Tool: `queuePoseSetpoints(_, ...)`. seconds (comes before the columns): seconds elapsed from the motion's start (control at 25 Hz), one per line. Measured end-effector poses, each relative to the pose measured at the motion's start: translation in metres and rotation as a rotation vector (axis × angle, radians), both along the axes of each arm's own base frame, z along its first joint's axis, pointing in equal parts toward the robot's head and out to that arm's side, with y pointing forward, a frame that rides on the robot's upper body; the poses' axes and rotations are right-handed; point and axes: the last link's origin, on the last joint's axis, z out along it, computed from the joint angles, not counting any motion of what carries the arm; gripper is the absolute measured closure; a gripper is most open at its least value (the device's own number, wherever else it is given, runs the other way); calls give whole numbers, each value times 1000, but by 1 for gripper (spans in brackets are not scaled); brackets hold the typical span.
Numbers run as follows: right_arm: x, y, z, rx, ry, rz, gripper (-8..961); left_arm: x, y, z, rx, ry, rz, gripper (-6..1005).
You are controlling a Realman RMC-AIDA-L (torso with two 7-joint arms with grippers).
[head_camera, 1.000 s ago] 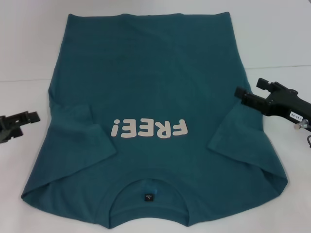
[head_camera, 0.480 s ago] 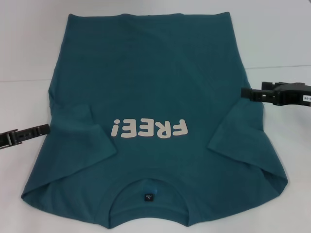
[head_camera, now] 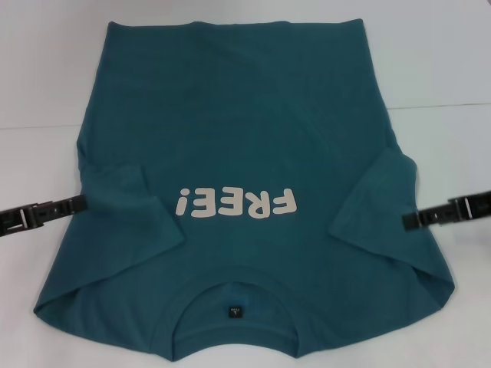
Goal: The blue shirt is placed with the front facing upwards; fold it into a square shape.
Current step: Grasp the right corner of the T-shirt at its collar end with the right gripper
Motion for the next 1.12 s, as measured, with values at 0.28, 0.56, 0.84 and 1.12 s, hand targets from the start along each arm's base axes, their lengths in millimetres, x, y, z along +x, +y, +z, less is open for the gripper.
queuePoseSetpoints(0.28,16,-16,10,-46,3,-137,38,5,1,-4,0,3,-20,124)
queuePoseSetpoints(0.56,32,-22,19,-13,-15,-180,38,7,4,-2,13,5,-24,124)
queuePoseSetpoints(0.84,33,-20,12,-20,7,-186,37,9,5,-3,13,5,-30,123)
queuePoseSetpoints(1.12,48,-21,1,-28,33,-235,37,8,5,-7,17,14,-29,123)
